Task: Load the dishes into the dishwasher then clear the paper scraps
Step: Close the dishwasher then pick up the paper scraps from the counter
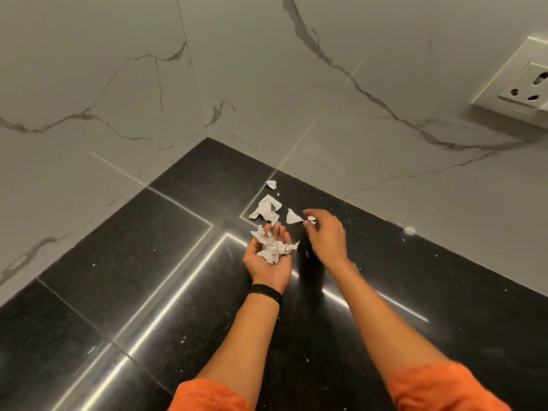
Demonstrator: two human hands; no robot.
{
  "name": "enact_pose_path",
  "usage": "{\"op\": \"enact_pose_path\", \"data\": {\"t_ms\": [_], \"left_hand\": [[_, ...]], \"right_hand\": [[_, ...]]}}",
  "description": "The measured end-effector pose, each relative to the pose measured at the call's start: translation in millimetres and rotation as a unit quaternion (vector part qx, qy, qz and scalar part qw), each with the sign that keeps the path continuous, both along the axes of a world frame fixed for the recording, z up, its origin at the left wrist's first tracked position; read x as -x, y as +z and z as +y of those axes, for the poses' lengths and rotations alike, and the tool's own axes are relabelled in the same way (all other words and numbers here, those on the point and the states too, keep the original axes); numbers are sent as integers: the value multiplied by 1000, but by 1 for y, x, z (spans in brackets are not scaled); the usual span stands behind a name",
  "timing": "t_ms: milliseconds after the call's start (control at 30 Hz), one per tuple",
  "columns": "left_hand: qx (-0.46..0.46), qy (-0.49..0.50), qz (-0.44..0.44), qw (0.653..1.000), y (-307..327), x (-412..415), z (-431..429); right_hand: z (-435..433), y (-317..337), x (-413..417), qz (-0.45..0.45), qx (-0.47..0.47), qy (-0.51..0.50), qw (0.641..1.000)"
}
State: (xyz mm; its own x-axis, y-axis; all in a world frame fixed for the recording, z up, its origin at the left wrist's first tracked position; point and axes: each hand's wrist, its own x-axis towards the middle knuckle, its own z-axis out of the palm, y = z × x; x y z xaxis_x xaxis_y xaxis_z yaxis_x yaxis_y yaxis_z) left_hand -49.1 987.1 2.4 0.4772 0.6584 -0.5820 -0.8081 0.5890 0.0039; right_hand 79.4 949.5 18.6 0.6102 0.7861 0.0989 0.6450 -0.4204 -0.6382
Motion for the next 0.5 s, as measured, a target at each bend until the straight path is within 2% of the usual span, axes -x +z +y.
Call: {"op": "enact_pose_path", "data": {"t_ms": [67,133,200,333,433,500], "left_hand": [[3,2,-2,1000,0,-1,5],[4,8,-1,1000,-1,-3,8],[5,9,4,1000,-2,-4,9],[-1,-3,14,1000,-6,-4,5],[-7,-8,27,1000,-5,0,-1],[-11,-10,35,999,-1,2,-5]], "right_hand": [[12,-19,-29,-49,121,55,990],[18,-35,-42,-82,176,106,975],[12,-42,-38,-127,156,143,969],[-37,-48,-8,-197,79,143,967],[-57,-46,-1,-182,89,132,970],[-58,-35,5,-107,43,65,991]]}}
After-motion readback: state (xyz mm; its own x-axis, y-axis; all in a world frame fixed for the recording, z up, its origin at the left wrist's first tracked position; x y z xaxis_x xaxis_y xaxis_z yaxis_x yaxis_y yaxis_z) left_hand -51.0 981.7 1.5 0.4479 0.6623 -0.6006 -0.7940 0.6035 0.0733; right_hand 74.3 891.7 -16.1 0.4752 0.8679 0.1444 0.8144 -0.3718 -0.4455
